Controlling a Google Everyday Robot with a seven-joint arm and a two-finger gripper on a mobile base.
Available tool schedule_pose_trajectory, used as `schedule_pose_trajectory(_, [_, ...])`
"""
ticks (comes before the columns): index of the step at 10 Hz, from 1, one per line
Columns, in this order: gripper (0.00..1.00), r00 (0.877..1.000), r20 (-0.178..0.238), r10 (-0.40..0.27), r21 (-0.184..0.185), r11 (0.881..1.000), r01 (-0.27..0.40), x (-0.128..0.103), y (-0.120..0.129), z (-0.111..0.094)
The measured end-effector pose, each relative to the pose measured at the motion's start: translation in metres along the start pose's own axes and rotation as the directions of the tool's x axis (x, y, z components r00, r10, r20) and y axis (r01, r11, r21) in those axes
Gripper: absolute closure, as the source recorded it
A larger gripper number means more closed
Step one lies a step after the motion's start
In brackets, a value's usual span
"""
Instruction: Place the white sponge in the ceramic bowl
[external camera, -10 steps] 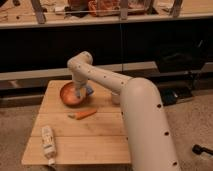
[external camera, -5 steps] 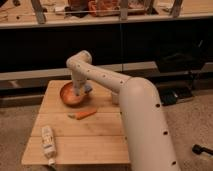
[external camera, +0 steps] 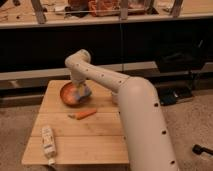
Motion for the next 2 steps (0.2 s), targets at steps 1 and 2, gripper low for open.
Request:
schedule_pose_trajectory(1, [0.20,1.000,-0.002,0.001,0.000,1.000,-0.001,0.0011,-0.0003,-0.0001])
schedule_pose_trajectory(2, [0.20,1.000,-0.002,0.001,0.001,1.000,-0.001,0.0012,-0.0007,-0.0003])
